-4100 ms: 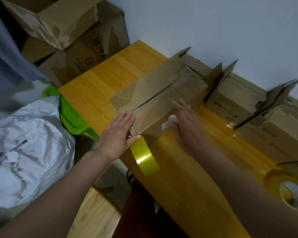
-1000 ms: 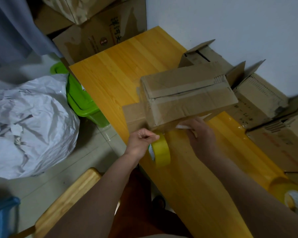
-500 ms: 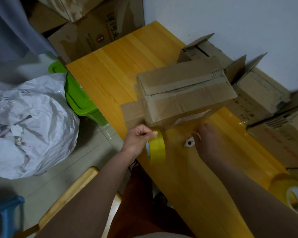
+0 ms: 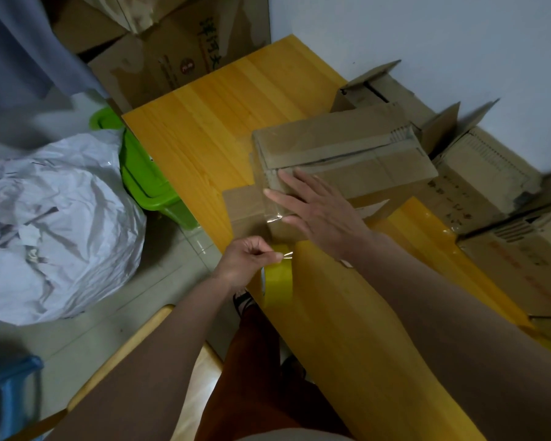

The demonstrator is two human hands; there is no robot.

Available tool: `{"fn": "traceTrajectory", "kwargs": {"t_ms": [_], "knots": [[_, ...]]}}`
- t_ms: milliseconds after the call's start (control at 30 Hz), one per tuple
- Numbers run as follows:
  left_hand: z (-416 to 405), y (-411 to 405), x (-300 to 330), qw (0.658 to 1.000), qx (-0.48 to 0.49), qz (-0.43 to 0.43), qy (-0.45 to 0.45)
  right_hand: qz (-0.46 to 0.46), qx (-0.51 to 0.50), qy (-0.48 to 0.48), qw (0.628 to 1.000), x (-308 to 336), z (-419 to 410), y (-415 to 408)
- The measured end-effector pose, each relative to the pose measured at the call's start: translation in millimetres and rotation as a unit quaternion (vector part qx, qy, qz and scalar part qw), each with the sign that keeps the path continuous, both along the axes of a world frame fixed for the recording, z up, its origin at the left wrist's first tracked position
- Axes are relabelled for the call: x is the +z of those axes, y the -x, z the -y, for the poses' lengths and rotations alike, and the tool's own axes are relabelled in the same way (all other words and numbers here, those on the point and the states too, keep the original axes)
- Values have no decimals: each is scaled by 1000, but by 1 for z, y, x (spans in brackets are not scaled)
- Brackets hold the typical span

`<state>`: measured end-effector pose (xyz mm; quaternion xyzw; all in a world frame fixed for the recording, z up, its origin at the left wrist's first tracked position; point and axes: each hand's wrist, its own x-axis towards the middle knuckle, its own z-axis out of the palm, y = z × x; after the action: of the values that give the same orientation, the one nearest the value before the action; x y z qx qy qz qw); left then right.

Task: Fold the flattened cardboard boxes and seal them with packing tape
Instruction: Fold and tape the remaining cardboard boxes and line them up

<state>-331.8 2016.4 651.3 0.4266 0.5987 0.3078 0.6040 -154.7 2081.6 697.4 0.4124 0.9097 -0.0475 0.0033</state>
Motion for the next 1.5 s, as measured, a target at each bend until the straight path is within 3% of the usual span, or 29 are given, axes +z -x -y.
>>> {"fn": "traceTrajectory", "kwargs": {"t_ms": [167, 267, 333, 400, 467, 633, 700, 833, 1100, 1233, 1367, 1500], "knots": [[12, -2, 3, 1000, 7, -5, -14, -26, -11, -5, 1000, 2, 1, 5], [21, -9, 11, 999, 21, 8, -34, -179, -66, 4, 982, 11, 24, -2], [27, -12, 17, 999, 27, 16, -44, -323, -172, 39, 930, 8, 50, -10], [32, -17, 23, 998, 21, 21, -52, -420, -279, 193, 842, 10, 76, -13], [36, -27, 29, 998, 8, 24, -58, -452, -338, 330, 756, 10, 94, -16], [44, -54, 50, 997, -19, 54, -58, -577, -408, 358, 611, 10, 118, -32], [46, -63, 59, 995, -20, 79, -53, -607, -425, 351, 572, 15, 124, -40], [57, -86, 67, 993, -6, 120, -21, -633, -449, 314, 547, 29, 133, -54], [74, -132, 78, 991, 33, 128, 13, -649, -471, 259, 539, 43, 148, -82], [71, -139, 86, 990, 36, 136, -13, -674, -494, 244, 493, 44, 153, -98], [69, -146, 88, 984, -58, -33, -168, -673, -488, 238, 502, 45, 158, -107], [65, -155, 76, 901, -120, -212, -358, -663, -488, 222, 522, 43, 163, -112]]}}
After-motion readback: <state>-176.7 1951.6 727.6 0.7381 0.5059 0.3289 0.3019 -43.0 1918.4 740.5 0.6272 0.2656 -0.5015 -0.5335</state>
